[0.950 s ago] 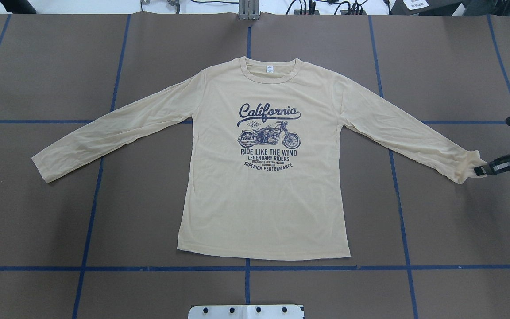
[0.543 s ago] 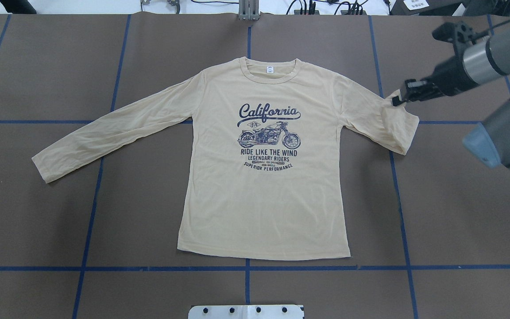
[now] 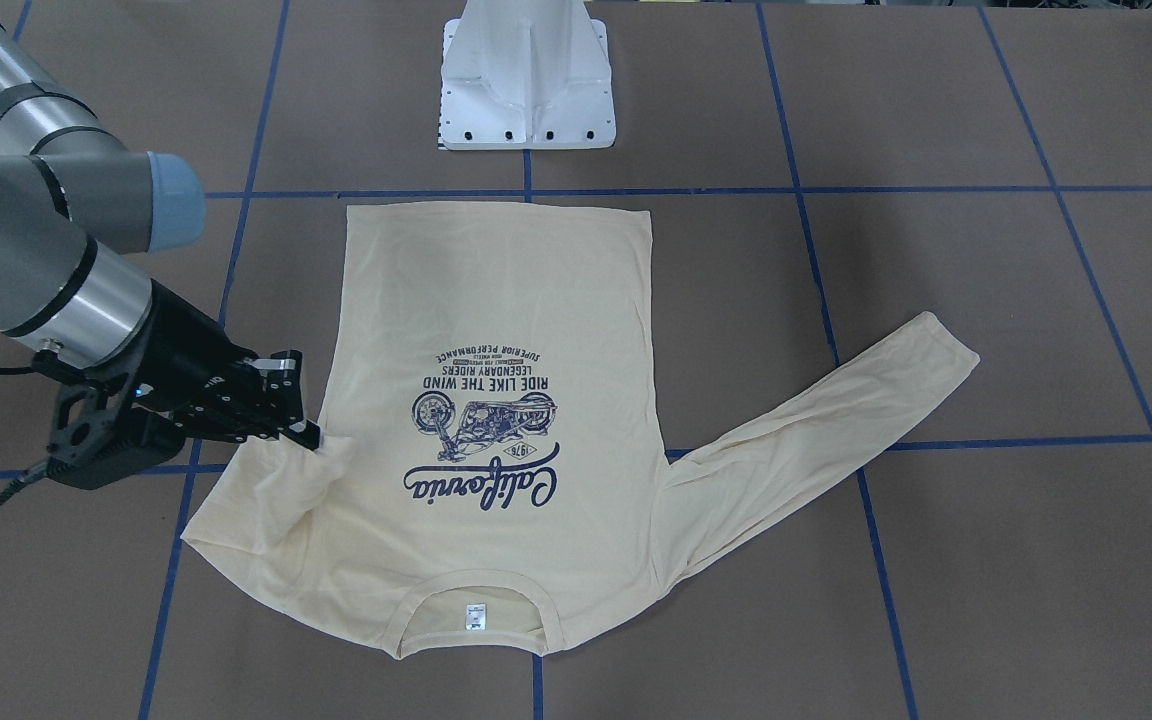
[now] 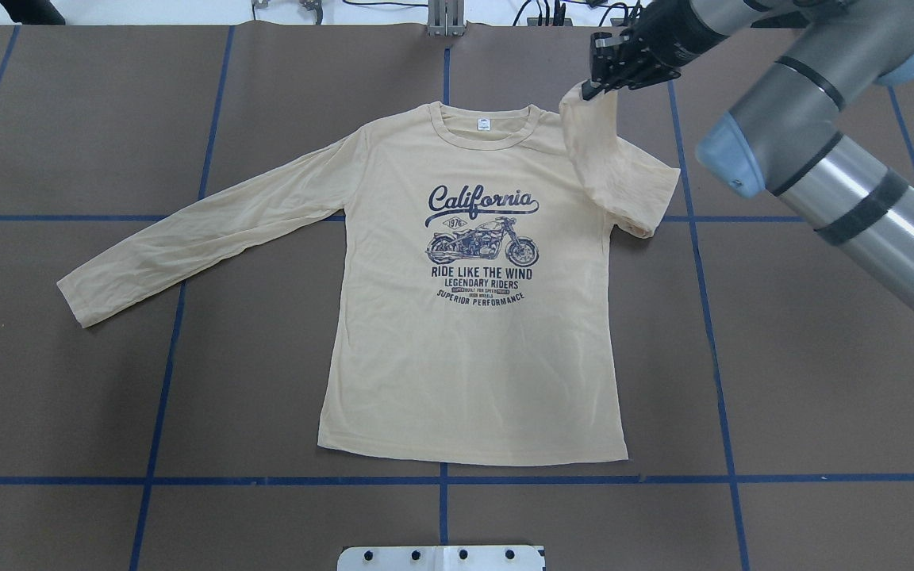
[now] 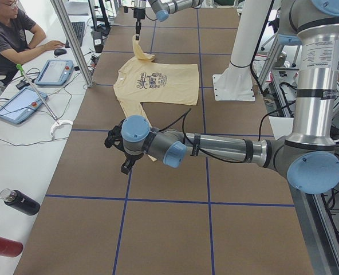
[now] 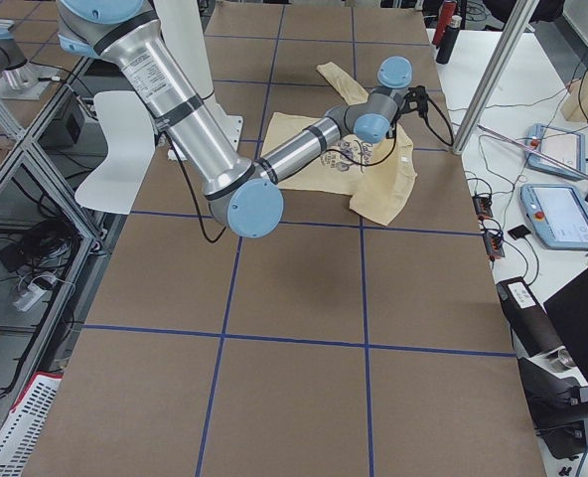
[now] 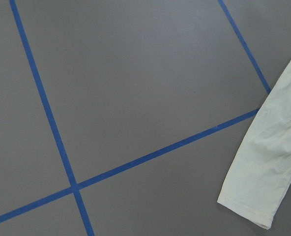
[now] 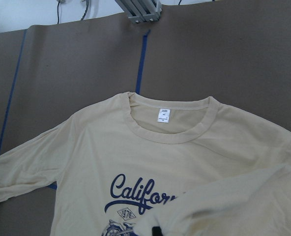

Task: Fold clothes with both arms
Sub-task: 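Lift the cuff with the right gripper and carry it toward the collar, then drag the sleeve across the chest toward the other shoulder with the right gripper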

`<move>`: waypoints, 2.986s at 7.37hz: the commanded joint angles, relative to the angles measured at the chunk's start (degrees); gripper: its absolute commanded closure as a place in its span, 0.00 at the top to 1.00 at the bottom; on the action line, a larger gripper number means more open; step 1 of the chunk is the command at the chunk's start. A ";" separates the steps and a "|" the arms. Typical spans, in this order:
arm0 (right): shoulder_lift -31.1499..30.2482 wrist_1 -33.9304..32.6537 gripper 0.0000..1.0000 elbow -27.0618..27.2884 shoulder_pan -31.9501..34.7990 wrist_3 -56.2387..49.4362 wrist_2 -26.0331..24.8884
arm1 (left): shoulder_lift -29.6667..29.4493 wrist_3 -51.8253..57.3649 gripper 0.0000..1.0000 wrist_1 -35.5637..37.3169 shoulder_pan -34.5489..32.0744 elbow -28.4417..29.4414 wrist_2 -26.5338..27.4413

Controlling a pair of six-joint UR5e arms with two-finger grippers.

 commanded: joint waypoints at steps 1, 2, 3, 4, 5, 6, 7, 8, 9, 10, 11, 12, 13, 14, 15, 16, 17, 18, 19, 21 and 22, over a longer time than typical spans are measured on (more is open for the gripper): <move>8.52 0.09 0.00 -7.18 -4.56 0.27 -5.51 | -0.01 0.00 0.99 0.12 0.00 0.17 0.00; 10.98 0.09 0.00 -9.38 -5.89 0.27 -7.29 | -0.01 0.00 0.99 0.21 0.00 0.26 0.00; 12.40 0.00 0.00 -10.28 -6.69 0.27 -9.04 | -0.01 0.00 0.99 0.21 0.00 0.26 0.00; 13.46 0.26 0.00 -10.98 -7.22 0.27 -10.80 | 0.08 0.00 0.99 0.21 0.00 0.26 0.00; 14.25 0.44 0.00 -11.42 -7.39 0.18 -11.08 | 0.08 0.00 0.99 0.21 0.00 0.35 0.00; 14.26 0.44 0.00 -11.69 -8.88 0.18 -13.08 | 0.08 0.00 0.99 0.21 0.00 0.26 0.00; 14.26 0.44 0.00 -11.87 -11.07 0.18 -15.98 | 0.08 -0.09 0.99 0.21 0.00 0.26 0.00; 14.35 0.44 0.00 -12.82 -12.74 0.18 -17.05 | 0.08 -0.09 0.99 0.21 0.00 0.26 0.00; 14.35 0.44 0.00 -13.79 -14.32 0.18 -17.58 | 0.08 -0.09 0.99 0.21 0.00 0.26 0.00; 14.35 0.53 0.00 -15.11 -15.73 0.01 -18.54 | 0.08 -0.09 0.99 0.21 0.00 0.26 0.00; 14.70 0.70 0.00 -15.99 -16.62 -0.08 -18.64 | 0.08 -0.26 0.99 0.21 0.00 0.26 0.00; 15.05 2.18 0.00 -17.39 -17.15 0.01 -18.64 | -0.01 -1.14 0.99 -0.05 0.00 0.26 -0.08; 16.71 3.68 0.00 -20.19 -17.15 0.01 -18.90 | -0.01 -1.41 0.99 -0.14 0.00 0.17 -0.08; 18.81 3.95 0.23 -22.83 -17.15 0.09 -19.43 | -0.01 -1.41 0.99 -0.05 0.00 0.17 -0.08; 20.48 3.96 0.91 -24.33 -17.15 0.18 -21.43 | -0.01 -1.41 0.99 -0.23 0.09 0.61 -0.08; 22.24 3.96 0.99 -25.83 -17.15 0.79 -23.02 | -0.01 -1.41 0.99 -0.40 0.00 0.87 0.00; 23.30 3.87 0.99 -26.89 -17.15 1.49 -24.17 | -0.01 -1.41 0.99 -0.40 0.00 0.88 0.00; 23.31 3.87 0.99 -26.90 -17.15 3.07 -24.18 | -0.01 -1.41 0.99 -0.49 0.00 0.88 0.00; 23.31 3.87 0.99 -26.90 -17.15 3.34 -24.18 | -0.01 -1.50 0.99 -0.49 0.00 0.88 0.00; 21.48 3.60 0.99 -27.33 -18.64 2.91 -25.05 | -0.01 -1.67 0.99 -0.49 0.09 0.96 0.00; 21.38 3.69 0.99 -28.47 -19.08 2.73 -26.45 | -0.10 -1.67 0.99 -0.58 0.09 1.14 0.00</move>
